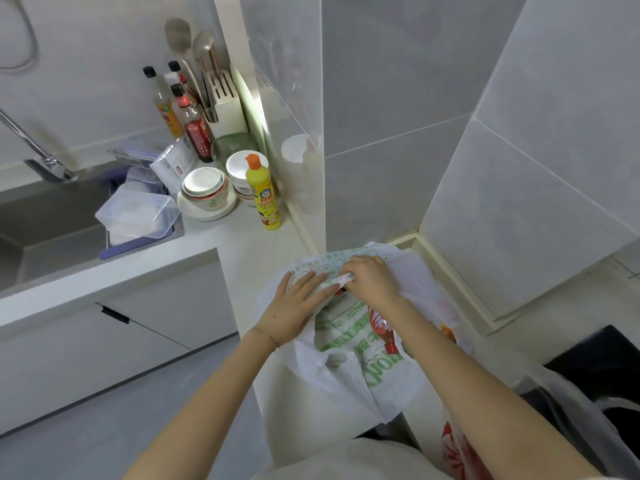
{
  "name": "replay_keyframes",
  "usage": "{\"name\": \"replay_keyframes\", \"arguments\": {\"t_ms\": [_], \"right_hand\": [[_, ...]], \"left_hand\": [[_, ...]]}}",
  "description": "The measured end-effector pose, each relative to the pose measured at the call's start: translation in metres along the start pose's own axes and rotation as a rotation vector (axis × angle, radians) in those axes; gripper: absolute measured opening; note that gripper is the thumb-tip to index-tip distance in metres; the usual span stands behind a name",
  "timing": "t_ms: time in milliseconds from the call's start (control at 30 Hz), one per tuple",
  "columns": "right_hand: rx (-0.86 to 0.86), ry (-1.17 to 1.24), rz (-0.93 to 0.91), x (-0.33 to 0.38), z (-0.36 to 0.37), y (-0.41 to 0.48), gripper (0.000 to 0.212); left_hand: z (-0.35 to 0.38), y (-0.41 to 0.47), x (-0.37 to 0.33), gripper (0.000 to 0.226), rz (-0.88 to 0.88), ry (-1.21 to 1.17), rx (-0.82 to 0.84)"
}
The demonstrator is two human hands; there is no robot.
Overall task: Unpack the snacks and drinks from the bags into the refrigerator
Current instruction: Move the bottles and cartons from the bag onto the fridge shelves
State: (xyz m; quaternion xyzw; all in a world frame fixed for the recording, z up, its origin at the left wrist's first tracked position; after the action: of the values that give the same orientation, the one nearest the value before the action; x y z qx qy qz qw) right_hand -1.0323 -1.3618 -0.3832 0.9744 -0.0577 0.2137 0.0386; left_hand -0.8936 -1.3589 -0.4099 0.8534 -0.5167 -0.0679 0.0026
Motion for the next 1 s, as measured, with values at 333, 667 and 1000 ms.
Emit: {"name": "replay_keyframes", "arguments": {"t_ms": [333, 667, 1000], "right_hand": [[0.057, 0.050, -0.049, 0.017, 0.013, 0.021, 0.031], [-0.079, 0.031, -0.139, 0.011, 0.025, 0.006, 0.020], [0.091, 0.199, -0.011, 0.011, 0.051, 0.002, 0.034]], "left_hand": [[-0.014, 0.002, 0.049, 0.073, -0.061, 0.110, -0.046], [0.018, -0.013, 0.087, 0.099, -0.511, -0.256, 0.145], [0.029, -0.014, 0.092, 0.108, -0.510, -0.302, 0.245]]}}
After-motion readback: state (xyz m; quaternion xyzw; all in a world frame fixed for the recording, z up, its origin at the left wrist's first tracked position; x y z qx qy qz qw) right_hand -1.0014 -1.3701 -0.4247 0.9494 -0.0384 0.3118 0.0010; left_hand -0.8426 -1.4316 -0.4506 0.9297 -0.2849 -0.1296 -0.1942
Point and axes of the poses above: each hand's wrist, its own y-axis towards the middle knuckle, its own z-axis out of the palm, x = y × z, the point moved 9 cm from there along y, towards the middle knuckle, and after that the axes turned 2 degrees about -x, right-handed, at the moved point
